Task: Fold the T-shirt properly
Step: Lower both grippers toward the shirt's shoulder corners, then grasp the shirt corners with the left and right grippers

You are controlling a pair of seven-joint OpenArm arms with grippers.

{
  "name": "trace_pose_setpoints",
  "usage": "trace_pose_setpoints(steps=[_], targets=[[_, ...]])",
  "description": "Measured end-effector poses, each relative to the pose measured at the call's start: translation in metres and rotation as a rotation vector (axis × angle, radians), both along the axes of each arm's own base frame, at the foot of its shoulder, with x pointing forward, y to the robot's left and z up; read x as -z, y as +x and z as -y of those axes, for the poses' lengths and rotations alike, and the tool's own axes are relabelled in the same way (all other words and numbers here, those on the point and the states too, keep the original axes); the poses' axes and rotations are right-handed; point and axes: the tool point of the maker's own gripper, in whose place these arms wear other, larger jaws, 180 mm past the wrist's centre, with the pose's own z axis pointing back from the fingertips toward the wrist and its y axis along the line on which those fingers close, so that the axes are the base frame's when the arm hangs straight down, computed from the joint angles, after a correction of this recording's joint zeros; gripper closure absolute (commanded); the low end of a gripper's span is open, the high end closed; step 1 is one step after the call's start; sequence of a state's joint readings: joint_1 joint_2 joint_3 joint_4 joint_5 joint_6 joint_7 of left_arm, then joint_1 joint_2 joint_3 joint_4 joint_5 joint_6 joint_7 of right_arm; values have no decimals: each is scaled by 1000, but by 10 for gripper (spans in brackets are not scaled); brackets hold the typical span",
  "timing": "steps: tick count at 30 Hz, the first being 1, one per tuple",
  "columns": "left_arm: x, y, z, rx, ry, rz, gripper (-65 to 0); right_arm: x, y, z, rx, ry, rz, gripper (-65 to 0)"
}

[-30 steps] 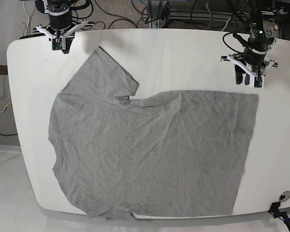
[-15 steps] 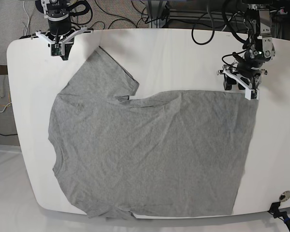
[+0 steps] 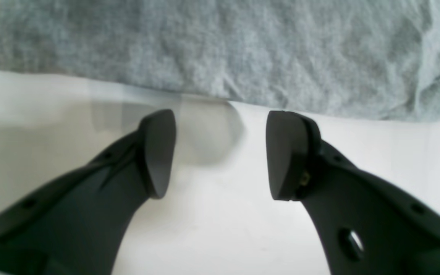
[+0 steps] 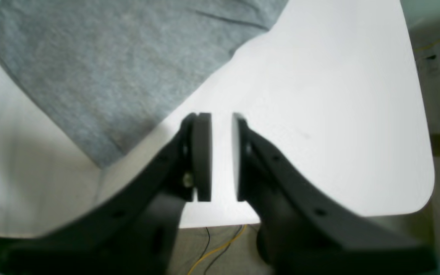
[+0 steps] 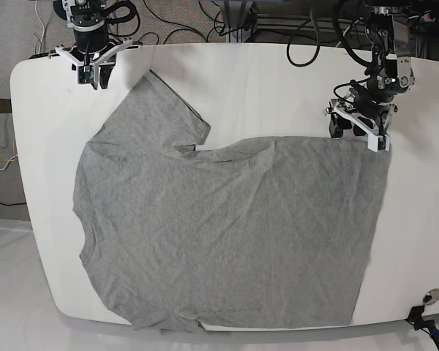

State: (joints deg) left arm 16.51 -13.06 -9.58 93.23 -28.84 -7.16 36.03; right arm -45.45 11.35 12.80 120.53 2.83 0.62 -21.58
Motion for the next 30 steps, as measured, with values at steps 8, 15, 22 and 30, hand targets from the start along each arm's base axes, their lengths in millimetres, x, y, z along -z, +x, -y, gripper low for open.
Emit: trace_pose_setpoints(steps=[8, 15, 22, 30], targets=[[-20, 2, -33, -104, 4, 35, -363, 1, 0, -1, -4, 8, -3, -109], [-31, 5, -27, -75, -106, 45, -367, 2, 0, -2, -7, 10, -5, -26], [-42, 20, -27, -73, -186, 66, -364, 1, 1, -3, -11, 11, -2, -22], [-8, 43, -36, -148, -248, -12, -386, 1, 1, -4, -16, 13, 0, -31]])
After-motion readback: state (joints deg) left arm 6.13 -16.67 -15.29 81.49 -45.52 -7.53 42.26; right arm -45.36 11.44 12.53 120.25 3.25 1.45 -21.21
